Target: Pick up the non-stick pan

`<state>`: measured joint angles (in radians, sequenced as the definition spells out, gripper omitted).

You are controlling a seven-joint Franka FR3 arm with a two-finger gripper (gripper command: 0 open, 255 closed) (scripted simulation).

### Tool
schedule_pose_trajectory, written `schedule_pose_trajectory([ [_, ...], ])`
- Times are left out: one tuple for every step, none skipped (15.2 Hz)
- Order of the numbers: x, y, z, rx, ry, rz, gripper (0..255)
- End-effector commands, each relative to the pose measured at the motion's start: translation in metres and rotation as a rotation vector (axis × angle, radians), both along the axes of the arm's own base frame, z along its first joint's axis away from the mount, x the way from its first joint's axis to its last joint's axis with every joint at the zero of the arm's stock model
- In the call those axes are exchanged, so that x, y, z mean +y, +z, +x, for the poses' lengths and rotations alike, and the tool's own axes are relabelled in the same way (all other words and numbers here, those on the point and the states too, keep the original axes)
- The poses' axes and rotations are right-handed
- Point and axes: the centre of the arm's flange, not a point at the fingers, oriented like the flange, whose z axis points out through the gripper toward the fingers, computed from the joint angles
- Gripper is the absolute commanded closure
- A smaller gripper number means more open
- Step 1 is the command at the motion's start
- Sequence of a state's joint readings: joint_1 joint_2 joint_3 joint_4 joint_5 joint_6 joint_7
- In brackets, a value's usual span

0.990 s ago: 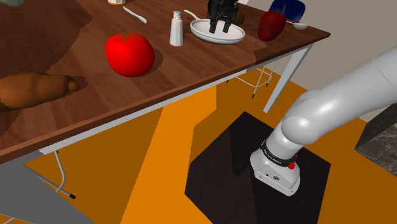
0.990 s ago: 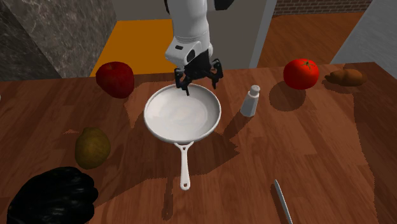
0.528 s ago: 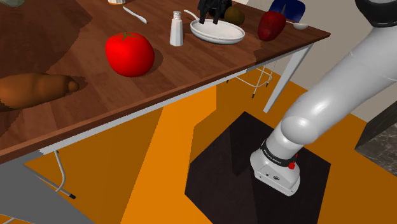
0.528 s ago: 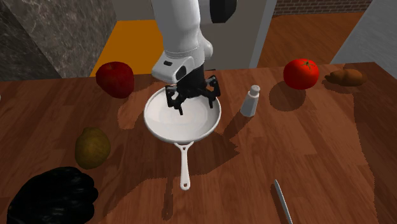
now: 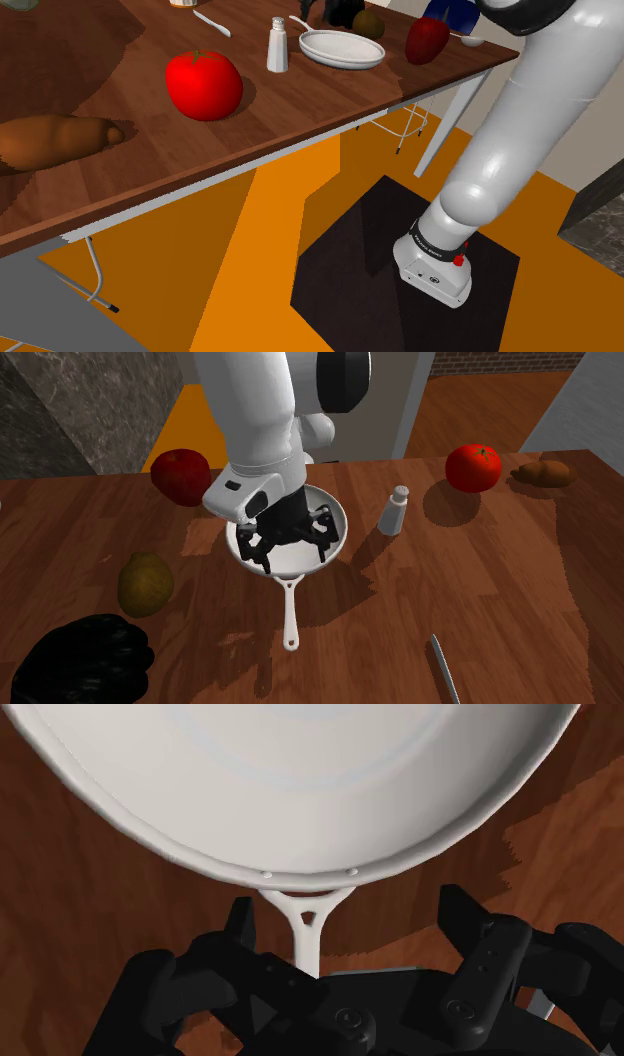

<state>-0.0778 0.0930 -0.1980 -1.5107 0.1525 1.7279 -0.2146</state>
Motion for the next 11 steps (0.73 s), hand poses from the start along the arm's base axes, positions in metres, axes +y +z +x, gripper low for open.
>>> schedule_pose_trajectory([
  [-0.011, 0.002, 0.023, -0.020, -0.006, -0.004, 0],
  [-0.016, 0.004, 0.034, -0.029, -0.010, -0.006, 0],
  [-0.017, 0.005, 0.035, -0.030, -0.010, -0.006, 0],
  [-0.017, -0.001, 0.035, -0.030, -0.010, -0.006, 0],
  [-0.017, -0.006, 0.035, -0.030, -0.010, -0.006, 0],
  [-0.017, -0.011, 0.035, -0.030, -0.010, -0.006, 0],
  [-0.017, -0.016, 0.035, -0.030, -0.010, -0.006, 0],
  [-0.017, -0.022, 0.035, -0.030, -0.010, -0.006, 0],
  [-0.017, -0.027, 0.035, -0.030, -0.010, -0.006, 0],
  [-0.017, -0.035, 0.035, -0.030, -0.010, -0.006, 0],
  [-0.017, -0.035, 0.035, -0.030, -0.010, -0.006, 0],
])
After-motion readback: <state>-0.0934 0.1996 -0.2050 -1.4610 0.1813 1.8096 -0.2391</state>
